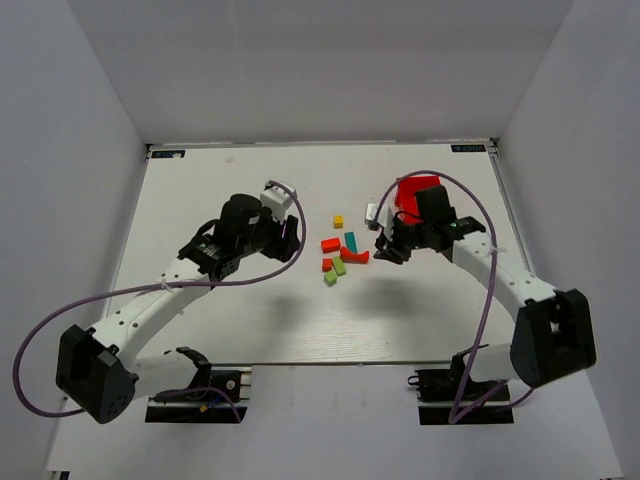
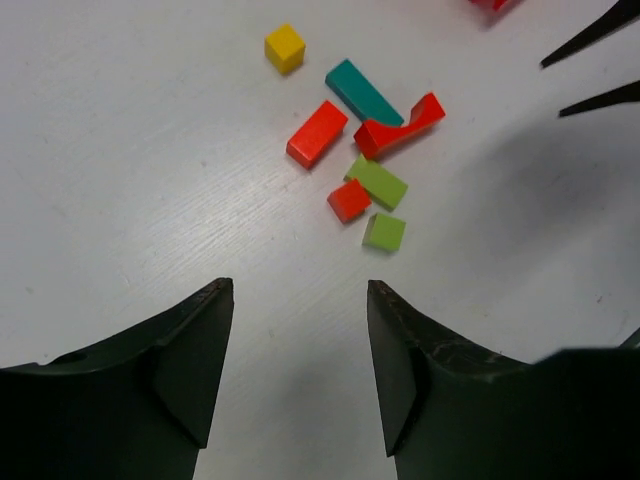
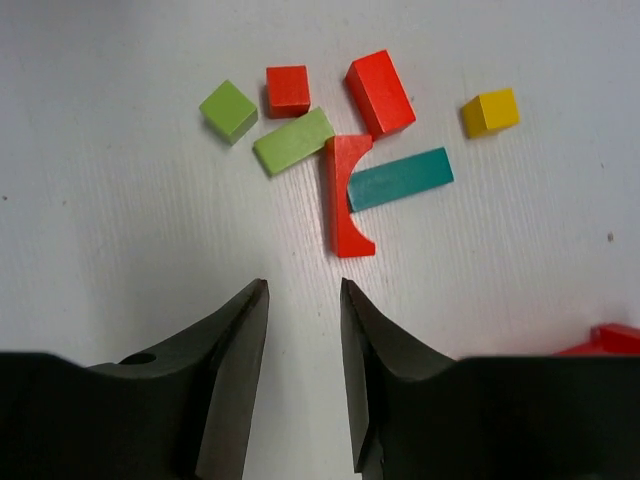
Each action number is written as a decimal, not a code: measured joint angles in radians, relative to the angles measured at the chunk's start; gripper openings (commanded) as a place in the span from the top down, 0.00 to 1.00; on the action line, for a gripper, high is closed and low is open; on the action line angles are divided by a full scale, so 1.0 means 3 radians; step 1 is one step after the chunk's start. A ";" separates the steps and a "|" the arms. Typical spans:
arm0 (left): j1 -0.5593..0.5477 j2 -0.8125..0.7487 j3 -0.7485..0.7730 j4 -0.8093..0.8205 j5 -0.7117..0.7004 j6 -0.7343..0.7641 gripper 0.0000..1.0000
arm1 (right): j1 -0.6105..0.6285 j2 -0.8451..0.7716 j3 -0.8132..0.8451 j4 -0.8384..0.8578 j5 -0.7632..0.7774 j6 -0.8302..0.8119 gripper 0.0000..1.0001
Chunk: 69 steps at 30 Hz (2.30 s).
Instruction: Build the wood block tower
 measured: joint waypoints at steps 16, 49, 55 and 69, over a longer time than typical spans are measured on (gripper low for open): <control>-0.0015 0.0617 0.0200 0.0088 -0.0240 -0.0276 0.44 | 0.0474 0.1024 0.0641 0.0397 0.0476 0.0224 0.69; -0.0015 0.0520 0.0174 0.0195 -0.0209 -0.0332 0.40 | 0.0605 0.1579 0.0788 0.0361 0.0656 0.0304 0.60; -0.0015 0.0498 0.0174 0.0193 -0.0197 -0.0340 0.40 | 0.0605 0.1579 0.0790 0.0280 0.0615 0.0266 0.59; -0.0015 0.0479 0.0170 0.0195 -0.0196 -0.0340 0.40 | 0.0662 0.1662 0.0790 0.0252 0.0710 0.0254 0.59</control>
